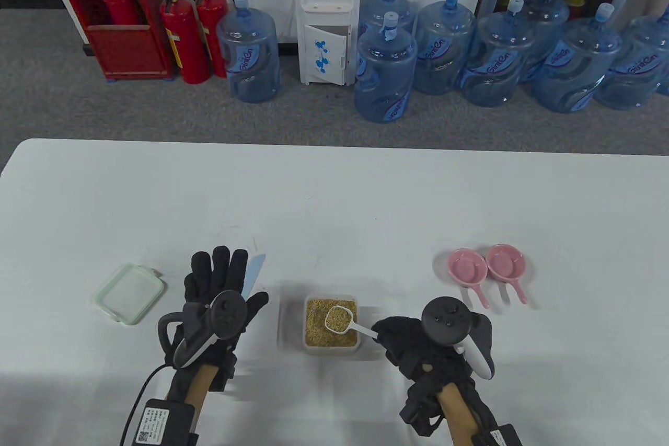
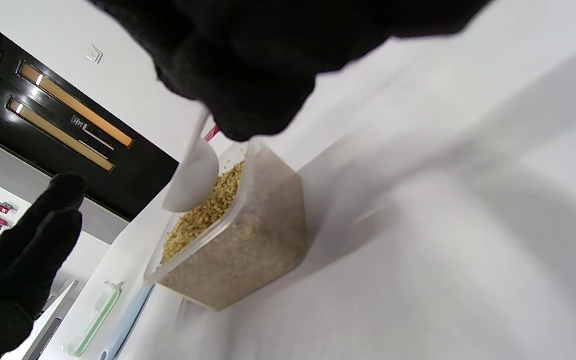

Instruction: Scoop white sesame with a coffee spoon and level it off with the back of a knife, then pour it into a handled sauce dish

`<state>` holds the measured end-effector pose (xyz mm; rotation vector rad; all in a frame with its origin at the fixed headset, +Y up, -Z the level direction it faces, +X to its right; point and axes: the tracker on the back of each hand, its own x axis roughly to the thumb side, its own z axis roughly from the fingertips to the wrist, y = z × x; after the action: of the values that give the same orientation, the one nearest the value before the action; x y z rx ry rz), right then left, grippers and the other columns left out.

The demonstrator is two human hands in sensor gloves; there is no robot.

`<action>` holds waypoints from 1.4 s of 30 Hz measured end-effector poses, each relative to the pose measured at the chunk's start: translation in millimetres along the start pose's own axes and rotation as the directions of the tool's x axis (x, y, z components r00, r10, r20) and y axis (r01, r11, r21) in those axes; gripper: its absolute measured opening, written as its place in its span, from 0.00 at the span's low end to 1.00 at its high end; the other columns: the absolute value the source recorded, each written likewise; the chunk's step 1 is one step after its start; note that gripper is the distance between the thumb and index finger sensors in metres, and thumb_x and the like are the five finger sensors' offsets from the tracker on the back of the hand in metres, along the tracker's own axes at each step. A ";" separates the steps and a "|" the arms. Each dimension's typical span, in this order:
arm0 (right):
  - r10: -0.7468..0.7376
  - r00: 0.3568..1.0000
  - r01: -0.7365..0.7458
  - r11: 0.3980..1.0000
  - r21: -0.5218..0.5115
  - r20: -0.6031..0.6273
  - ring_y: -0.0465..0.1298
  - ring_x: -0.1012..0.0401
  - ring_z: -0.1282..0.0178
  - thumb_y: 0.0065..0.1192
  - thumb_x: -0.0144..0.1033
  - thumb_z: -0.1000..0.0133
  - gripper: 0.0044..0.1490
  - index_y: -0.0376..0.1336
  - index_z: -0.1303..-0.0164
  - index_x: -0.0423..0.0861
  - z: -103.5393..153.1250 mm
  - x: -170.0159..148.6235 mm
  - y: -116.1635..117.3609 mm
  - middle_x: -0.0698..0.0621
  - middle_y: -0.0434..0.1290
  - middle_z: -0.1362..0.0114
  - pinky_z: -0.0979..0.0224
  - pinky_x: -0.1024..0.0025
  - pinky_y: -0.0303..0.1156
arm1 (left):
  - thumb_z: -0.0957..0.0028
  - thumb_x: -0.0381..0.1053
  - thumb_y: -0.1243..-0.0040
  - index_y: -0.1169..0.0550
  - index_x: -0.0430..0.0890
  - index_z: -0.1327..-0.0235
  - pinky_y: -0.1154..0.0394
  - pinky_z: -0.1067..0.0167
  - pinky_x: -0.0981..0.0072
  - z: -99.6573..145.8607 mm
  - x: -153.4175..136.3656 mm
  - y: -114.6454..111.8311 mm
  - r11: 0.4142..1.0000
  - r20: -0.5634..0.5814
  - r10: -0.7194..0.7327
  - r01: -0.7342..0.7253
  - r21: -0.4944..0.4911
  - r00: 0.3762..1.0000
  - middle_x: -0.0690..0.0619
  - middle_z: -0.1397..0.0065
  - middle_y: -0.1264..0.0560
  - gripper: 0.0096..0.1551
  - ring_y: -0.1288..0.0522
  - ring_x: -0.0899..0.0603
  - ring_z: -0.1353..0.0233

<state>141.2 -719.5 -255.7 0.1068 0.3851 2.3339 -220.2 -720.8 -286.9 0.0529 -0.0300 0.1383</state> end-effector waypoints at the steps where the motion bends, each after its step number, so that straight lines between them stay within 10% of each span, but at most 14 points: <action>1: -0.001 1.000 0.001 1.000 0.001 -0.001 0.77 0.67 0.76 0.58 0.39 0.36 0.25 0.72 0.32 0.44 0.0 -0.2 0.0 0.49 0.83 0.59 0.67 0.69 0.78 | 0.49 0.74 0.60 0.52 0.59 0.13 0.50 0.19 0.37 -0.5 0.2 -1.2 1.000 0.001 0.000 0.000 -0.009 1.000 0.49 0.09 0.57 0.50 0.61 0.31 0.13; 19: -0.127 0.992 0.126 0.991 -0.046 -0.009 0.77 0.68 0.76 0.58 0.39 0.35 0.26 0.72 0.31 0.43 3.0 -12.6 -21.2 0.49 0.83 0.59 0.67 0.69 0.78 | 0.48 0.74 0.60 0.51 0.58 0.12 0.51 0.19 0.36 -1.2 0.6 -4.1 0.997 0.004 -0.036 0.036 -0.072 0.999 0.48 0.09 0.57 0.50 0.61 0.30 0.13; 34: -0.348 0.926 0.224 0.819 -0.529 -0.146 0.79 0.66 0.68 0.56 0.35 0.34 0.28 0.66 0.25 0.40 19.7 -86.3 -85.6 0.46 0.80 0.48 0.60 0.67 0.79 | 0.48 0.74 0.60 0.51 0.57 0.12 0.51 0.19 0.36 -3.0 -2.7 -4.8 0.996 0.002 -0.036 0.036 -0.076 0.999 0.48 0.09 0.56 0.50 0.61 0.30 0.13; 42: -0.254 0.917 0.033 0.817 -0.575 -0.309 0.80 0.62 0.62 0.57 0.32 0.34 0.29 0.65 0.23 0.40 17.1 -106.5 -91.0 0.42 0.79 0.42 0.55 0.63 0.79 | 0.48 0.74 0.60 0.51 0.57 0.12 0.51 0.19 0.35 -3.3 -2.8 -5.4 0.995 0.005 -0.040 0.040 -0.087 0.999 0.48 0.09 0.56 0.50 0.61 0.30 0.13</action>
<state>281.9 -729.1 -263.4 -0.6449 -0.1296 2.2093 -222.2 -726.3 -290.5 -0.0336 -0.0379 0.0969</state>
